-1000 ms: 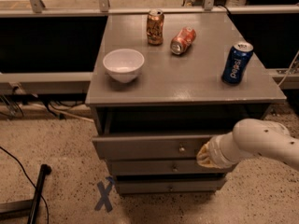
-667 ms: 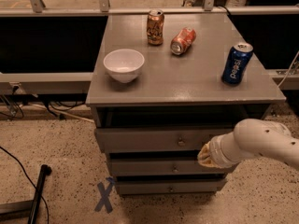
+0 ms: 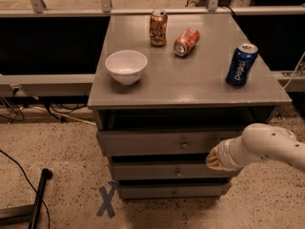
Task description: Close top drawer
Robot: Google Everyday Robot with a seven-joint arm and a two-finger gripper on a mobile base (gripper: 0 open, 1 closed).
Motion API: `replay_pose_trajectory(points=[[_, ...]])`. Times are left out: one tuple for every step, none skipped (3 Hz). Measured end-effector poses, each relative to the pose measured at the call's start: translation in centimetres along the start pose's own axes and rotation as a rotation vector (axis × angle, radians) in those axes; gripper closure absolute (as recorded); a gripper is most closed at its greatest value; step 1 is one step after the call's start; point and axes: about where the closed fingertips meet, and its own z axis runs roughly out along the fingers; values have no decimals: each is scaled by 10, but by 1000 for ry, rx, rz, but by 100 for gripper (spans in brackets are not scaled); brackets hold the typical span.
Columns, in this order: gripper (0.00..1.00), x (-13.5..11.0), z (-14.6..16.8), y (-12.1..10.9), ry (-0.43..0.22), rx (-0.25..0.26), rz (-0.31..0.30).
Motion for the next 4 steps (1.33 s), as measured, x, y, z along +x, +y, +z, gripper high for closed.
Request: replay_pose_trajectory(points=[[100,5,2,-6,6,30,2],[100,3,2,-21,4,68,-6],[100,4,4,-31,-32,95,-10],[100,4,5,-34,-61,123,-33]])
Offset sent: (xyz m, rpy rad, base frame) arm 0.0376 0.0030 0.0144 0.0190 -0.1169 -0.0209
